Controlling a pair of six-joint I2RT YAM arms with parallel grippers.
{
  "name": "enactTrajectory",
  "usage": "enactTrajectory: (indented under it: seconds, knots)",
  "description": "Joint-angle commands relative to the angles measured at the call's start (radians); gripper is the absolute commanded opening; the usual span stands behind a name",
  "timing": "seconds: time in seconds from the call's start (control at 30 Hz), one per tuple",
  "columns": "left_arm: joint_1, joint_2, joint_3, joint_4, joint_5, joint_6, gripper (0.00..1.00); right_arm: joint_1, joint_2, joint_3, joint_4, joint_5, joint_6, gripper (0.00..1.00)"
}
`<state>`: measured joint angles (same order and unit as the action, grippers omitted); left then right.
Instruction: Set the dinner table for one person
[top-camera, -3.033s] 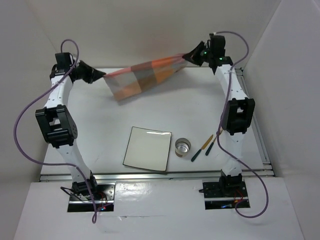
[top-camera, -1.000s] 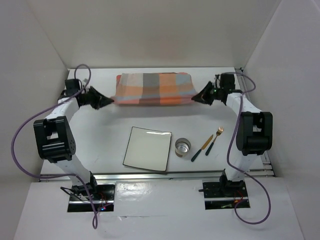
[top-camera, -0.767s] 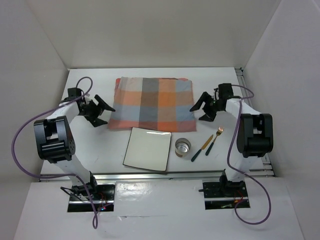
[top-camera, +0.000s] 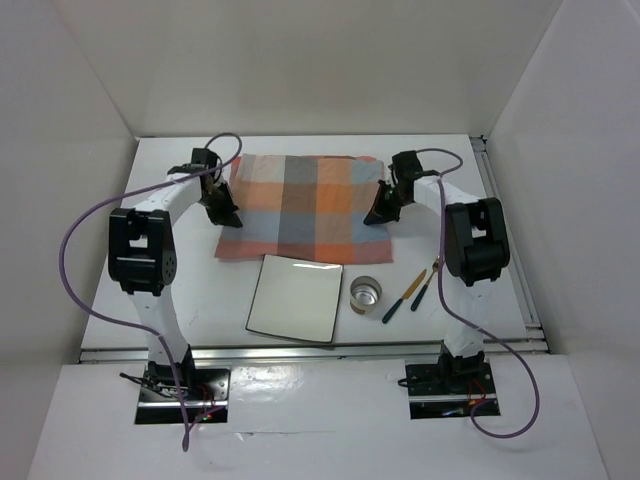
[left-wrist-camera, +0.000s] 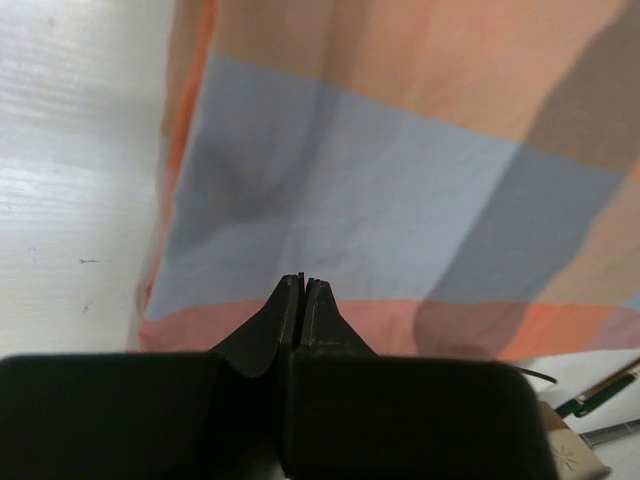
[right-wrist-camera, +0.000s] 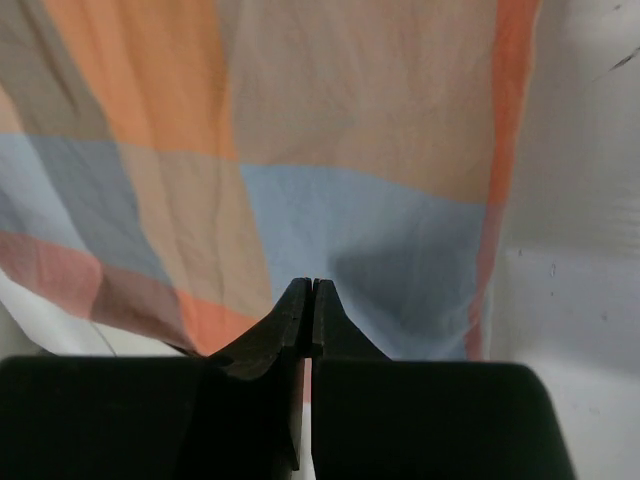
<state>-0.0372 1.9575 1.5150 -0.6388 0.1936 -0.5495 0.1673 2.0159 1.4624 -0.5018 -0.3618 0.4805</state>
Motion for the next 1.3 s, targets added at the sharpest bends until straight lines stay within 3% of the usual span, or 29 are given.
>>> enactTrajectory:
  seconds: [0.0,0.13,0.43,0.7,0.9,0.93,0.97,1.03,1.1,1.13,1.17,1.27]
  knots:
    - [0.000,0.009,-0.024,-0.004,-0.026,0.011,0.00,0.009,0.017,0.000,0.017,-0.022,-0.014,0.00]
    - [0.000,-0.023,-0.157,0.037,-0.037,-0.009,0.00,0.018,0.003,-0.088,0.052,0.010,0.007,0.00]
    - [-0.009,-0.046,-0.246,0.047,-0.077,-0.018,0.00,0.037,-0.061,-0.227,0.052,0.087,0.027,0.00]
    - [-0.009,-0.137,-0.279,0.037,-0.086,-0.018,0.00,0.055,-0.137,-0.213,0.022,0.149,0.006,0.00]
    - [-0.018,-0.163,-0.170,-0.054,-0.120,-0.018,0.01,0.055,-0.124,-0.039,-0.056,0.172,-0.014,0.24]
    - [-0.018,-0.192,-0.156,-0.080,-0.135,-0.018,0.12,0.055,-0.135,-0.001,-0.070,0.161,-0.014,0.31]
    - [-0.018,-0.207,-0.133,-0.090,-0.147,-0.003,0.16,0.055,-0.158,0.015,-0.079,0.150,-0.014,0.39]
    - [-0.018,-0.238,-0.107,-0.129,-0.180,0.019,0.31,0.064,-0.184,0.065,-0.102,0.150,-0.014,0.44]
    - [-0.018,-0.296,-0.073,-0.153,-0.190,0.034,0.45,0.077,-0.239,0.078,-0.130,0.150,-0.014,0.57]
    - [-0.018,-0.319,-0.073,-0.163,-0.191,0.046,0.50,0.090,-0.262,0.090,-0.130,0.161,-0.014,0.62]
    - [-0.018,-0.344,-0.064,-0.186,-0.191,0.046,0.61,0.103,-0.284,0.090,-0.141,0.176,-0.014,0.66]
    - [-0.018,-0.459,-0.113,-0.210,-0.169,0.056,0.75,0.112,-0.374,0.056,-0.181,0.211,-0.014,0.71]
